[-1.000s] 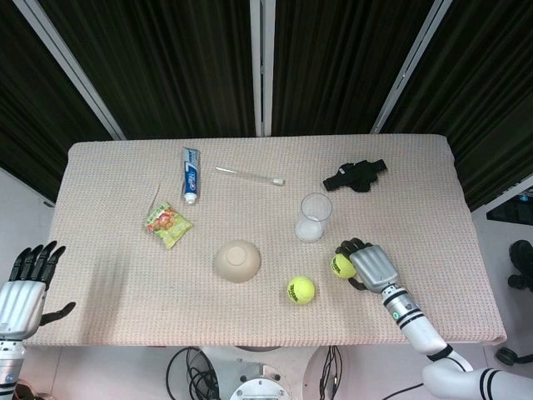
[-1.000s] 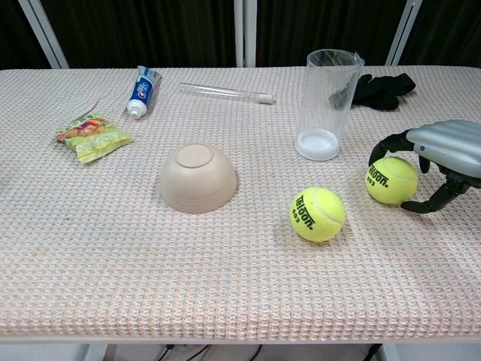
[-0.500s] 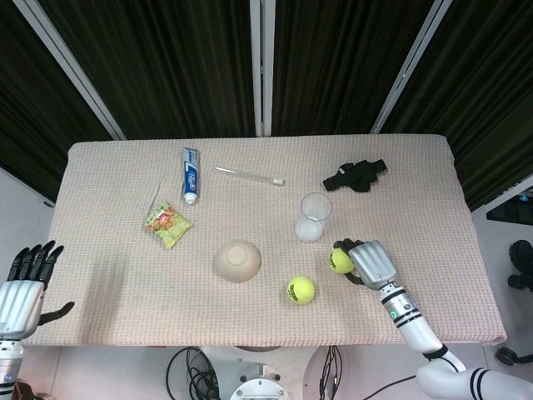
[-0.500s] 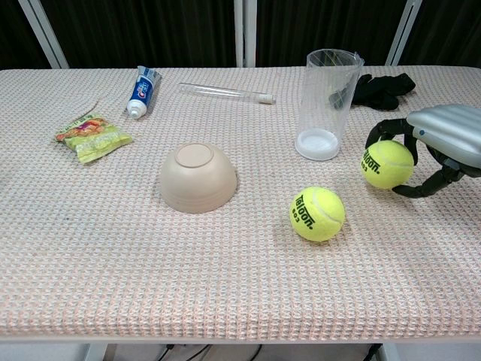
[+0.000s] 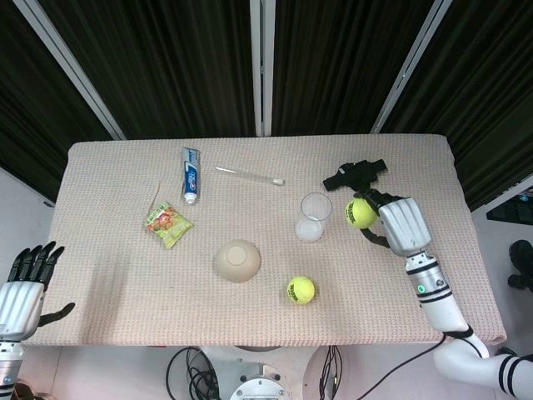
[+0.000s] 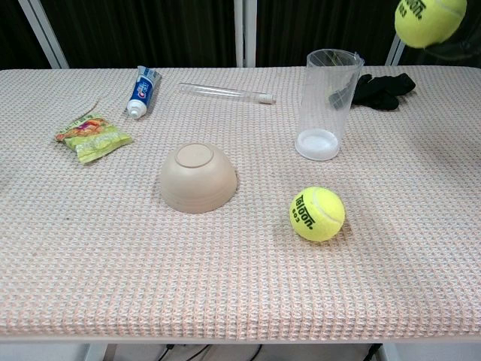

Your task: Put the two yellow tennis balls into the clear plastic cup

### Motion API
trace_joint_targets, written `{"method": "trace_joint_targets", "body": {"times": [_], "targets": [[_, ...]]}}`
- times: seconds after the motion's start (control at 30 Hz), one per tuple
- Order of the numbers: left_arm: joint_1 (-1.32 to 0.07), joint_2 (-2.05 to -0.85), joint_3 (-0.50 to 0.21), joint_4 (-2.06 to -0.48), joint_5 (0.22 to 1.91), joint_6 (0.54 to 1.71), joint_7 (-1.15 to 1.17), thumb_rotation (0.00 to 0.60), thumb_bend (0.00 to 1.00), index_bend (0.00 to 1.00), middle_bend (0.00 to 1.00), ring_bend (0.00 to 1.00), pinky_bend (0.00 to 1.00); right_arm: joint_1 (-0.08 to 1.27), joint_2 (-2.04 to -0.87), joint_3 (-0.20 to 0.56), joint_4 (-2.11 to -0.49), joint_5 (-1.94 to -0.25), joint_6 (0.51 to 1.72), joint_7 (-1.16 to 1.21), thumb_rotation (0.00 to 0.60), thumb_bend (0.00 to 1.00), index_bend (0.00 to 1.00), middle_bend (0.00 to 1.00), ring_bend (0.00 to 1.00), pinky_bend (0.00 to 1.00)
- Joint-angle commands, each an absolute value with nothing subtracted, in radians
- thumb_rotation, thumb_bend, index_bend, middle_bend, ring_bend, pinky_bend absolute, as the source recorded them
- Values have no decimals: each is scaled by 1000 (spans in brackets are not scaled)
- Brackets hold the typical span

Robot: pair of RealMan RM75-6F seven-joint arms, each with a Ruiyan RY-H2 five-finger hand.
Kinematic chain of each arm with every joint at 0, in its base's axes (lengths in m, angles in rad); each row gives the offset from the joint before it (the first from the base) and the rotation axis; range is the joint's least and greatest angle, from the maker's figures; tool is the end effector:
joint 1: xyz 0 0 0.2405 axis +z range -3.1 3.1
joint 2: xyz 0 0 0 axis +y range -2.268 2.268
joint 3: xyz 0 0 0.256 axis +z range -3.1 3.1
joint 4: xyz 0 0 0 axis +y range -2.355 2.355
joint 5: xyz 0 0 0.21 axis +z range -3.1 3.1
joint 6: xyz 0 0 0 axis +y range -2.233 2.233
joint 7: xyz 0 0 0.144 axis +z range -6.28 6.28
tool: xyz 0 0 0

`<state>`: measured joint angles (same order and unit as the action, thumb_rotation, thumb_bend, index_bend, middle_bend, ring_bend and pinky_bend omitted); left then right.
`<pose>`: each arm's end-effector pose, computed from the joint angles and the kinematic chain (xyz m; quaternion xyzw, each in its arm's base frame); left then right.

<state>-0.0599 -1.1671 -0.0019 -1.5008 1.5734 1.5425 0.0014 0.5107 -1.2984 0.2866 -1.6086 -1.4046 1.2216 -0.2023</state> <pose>-0.3234 0.1640 0.1506 -0.6202 -0.3574 -0.3785 0.5869 -0.1768 -0.3300 0.1090 0.6572 -0.2888 0.4834 0.5010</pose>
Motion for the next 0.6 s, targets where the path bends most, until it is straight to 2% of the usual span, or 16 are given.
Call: {"method": "trace_joint_targets", "body": {"times": [0.03,0.33,0.5,0.6], "targets": [[-58,-1166,-2,-1501,1573,1544,0,600,0,0,0,0,0,580,-1288,342,-1605,-1312,1147,-252,600,327,757,587,536,717],[-60,-1166,-3,-1500,1567,1536,-3,600,0,0,0,0,0,687,-1332,364,-1591,-1181,1017,-296,600,299,736,561,536,673],[-58,-1162,-1,-1499,1565,1534,-12,600,0,0,0,0,0,704,-1338,354,-1592,-1155,998,-286,600,282,710,541,518,650],[-56,-1164,-2,-1491,1566,1539,-24,600,0,0,0,0,0,707,-1335,347,-1598,-1151,999,-277,600,253,653,513,475,620]]}}
